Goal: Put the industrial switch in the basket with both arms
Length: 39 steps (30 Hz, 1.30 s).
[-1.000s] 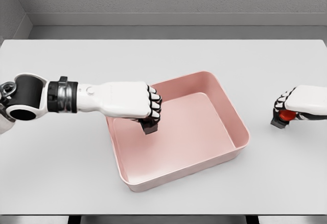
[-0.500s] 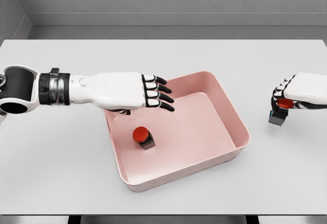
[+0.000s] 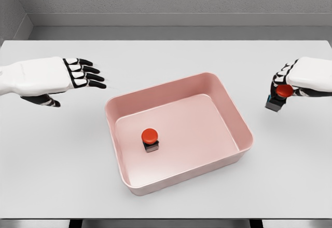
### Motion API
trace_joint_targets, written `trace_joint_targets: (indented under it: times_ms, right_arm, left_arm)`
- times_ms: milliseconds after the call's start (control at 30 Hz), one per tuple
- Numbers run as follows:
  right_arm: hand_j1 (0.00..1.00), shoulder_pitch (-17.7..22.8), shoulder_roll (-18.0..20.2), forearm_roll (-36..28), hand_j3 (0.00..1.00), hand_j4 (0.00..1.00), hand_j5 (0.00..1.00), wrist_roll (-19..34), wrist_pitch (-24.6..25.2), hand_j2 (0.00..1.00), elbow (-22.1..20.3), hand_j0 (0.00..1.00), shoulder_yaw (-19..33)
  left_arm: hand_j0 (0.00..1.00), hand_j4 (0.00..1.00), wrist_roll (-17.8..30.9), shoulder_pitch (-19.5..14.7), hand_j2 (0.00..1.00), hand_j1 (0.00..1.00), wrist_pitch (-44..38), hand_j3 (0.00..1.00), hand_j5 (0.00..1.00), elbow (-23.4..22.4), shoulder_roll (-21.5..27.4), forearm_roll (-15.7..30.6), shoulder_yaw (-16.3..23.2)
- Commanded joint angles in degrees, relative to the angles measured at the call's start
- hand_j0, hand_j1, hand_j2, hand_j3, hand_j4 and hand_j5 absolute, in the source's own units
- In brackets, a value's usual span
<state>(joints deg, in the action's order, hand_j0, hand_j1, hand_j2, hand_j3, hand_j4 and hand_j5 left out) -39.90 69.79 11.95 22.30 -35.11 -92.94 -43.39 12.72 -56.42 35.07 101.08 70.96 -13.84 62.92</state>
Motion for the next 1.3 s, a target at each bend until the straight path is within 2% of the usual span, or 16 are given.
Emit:
trace_joint_targets:
  times_ms: [0, 233, 400, 667, 733, 1133, 1267]
  right_arm:
    - [0.49, -0.4, -0.2, -0.7, 0.49, 0.49, 0.49, -0.1, 0.1, 0.49, 0.0, 0.49, 0.1]
    - [0.49, -2.3, -1.1, -1.8, 0.49, 0.49, 0.49, -0.1, 0.1, 0.49, -0.5, 0.49, 0.1]
    - [0.49, -3.8, -3.3, -1.8, 0.49, 0.49, 0.49, -0.1, 0.1, 0.49, -0.6, 0.49, 0.1]
    - [0.49, -7.1, -7.8, -2.5, 0.49, 0.49, 0.49, -0.1, 0.1, 0.49, -0.8, 0.49, 0.1]
    - [0.49, -8.3, -10.1, -2.6, 0.49, 0.49, 0.49, -0.1, 0.1, 0.49, -0.9, 0.49, 0.0]
    - [0.49, -8.9, -16.4, -2.6, 0.49, 0.49, 0.49, -0.1, 0.1, 0.49, -1.9, 0.49, -0.8]
    - [0.49, -8.9, -18.7, -2.6, 0.49, 0.49, 0.49, 0.0, 0.1, 0.49, -2.0, 0.49, -2.9]
  left_arm:
    - [1.00, 1.00, 0.0, 0.0, 1.00, 1.00, -0.1, 1.00, 1.00, 0.0, 0.9, 0.6, -0.1]
    - [1.00, 1.00, 0.0, -0.3, 1.00, 1.00, -0.1, 1.00, 1.00, 0.0, 0.7, 0.6, 0.0]
    - [1.00, 1.00, 0.0, -0.3, 1.00, 1.00, -0.1, 1.00, 1.00, 0.0, 0.7, 0.6, -0.1]
    - [1.00, 1.00, 0.0, -0.2, 1.00, 1.00, -0.1, 1.00, 1.00, 0.0, 0.9, 0.5, -0.1]
    - [1.00, 1.00, 0.0, -0.1, 1.00, 1.00, -0.1, 1.00, 1.00, 0.0, 1.0, 0.5, -0.1]
    - [1.00, 1.00, 0.0, -0.1, 1.00, 1.00, -0.1, 1.00, 1.00, 0.0, 1.0, 0.5, -0.1]
    - [1.00, 1.00, 0.0, 0.0, 1.00, 1.00, -0.1, 1.00, 1.00, 0.0, 1.0, 0.5, -0.1]
